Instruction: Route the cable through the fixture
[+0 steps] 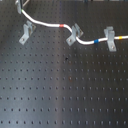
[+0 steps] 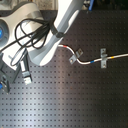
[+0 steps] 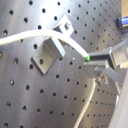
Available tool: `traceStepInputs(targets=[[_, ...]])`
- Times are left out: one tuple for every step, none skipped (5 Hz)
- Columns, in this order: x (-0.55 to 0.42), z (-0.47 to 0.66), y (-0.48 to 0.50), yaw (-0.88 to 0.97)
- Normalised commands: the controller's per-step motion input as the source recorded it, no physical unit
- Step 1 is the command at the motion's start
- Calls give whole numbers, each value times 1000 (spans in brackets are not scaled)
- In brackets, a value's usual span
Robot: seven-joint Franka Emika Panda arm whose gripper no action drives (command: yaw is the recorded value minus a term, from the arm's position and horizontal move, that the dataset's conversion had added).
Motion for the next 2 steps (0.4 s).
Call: traceStepInputs(targets=[[-40,45,64,726],[37,131,77,686]])
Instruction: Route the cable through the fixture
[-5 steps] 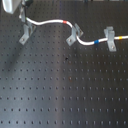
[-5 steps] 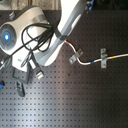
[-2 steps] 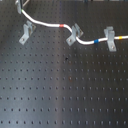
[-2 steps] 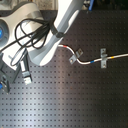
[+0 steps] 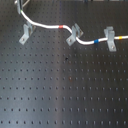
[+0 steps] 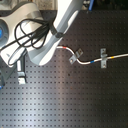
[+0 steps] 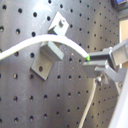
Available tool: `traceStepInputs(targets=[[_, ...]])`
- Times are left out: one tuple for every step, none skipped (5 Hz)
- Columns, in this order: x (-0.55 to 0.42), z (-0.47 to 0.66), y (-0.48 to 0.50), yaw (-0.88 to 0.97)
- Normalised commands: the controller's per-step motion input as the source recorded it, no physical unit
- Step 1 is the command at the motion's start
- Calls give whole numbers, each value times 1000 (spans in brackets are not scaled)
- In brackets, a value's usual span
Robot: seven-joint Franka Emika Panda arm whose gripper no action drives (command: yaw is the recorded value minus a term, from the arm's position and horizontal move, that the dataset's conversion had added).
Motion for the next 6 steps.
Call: traceStepInputs(targets=[[128,276,130,580],[221,317,-19,386],[44,228,-353,0],[-138,136,-400,-51],[-326,5,-214,111],[-227,8,145,488]])
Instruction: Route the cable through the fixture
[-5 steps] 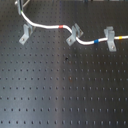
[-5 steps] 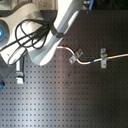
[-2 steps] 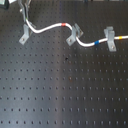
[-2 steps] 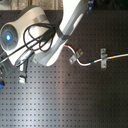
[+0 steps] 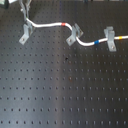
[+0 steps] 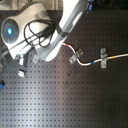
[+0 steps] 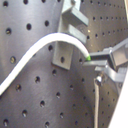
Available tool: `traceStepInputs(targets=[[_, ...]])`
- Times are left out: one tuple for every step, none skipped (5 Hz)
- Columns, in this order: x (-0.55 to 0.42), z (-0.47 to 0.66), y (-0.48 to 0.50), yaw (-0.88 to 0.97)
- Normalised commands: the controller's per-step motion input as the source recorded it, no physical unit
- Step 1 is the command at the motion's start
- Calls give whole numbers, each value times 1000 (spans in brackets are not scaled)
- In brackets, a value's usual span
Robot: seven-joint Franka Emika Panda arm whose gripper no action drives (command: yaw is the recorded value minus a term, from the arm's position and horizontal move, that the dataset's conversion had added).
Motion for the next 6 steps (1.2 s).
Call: traceStepInputs(targets=[[273,-162,0,554],[385,-98,-101,583],[331,-130,-143,591],[-161,-2,-15,574],[-107,9,202,577],[5,-1,306,683]])
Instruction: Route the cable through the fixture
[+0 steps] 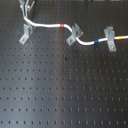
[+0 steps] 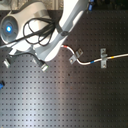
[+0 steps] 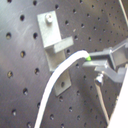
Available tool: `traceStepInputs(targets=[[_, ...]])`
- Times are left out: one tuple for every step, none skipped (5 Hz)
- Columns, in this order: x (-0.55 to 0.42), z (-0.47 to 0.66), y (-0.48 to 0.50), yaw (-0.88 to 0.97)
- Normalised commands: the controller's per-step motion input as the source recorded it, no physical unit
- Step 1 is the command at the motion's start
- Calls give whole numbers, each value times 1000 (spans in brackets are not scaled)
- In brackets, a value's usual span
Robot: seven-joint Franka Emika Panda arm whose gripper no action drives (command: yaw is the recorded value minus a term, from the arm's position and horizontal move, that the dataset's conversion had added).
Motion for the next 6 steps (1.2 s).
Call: traceStepInputs(targets=[[330,2,-151,480],[189,159,-144,214],[-61,115,-203,89],[-440,-1,-53,0],[-555,5,-25,-69],[-169,-43,53,26]])
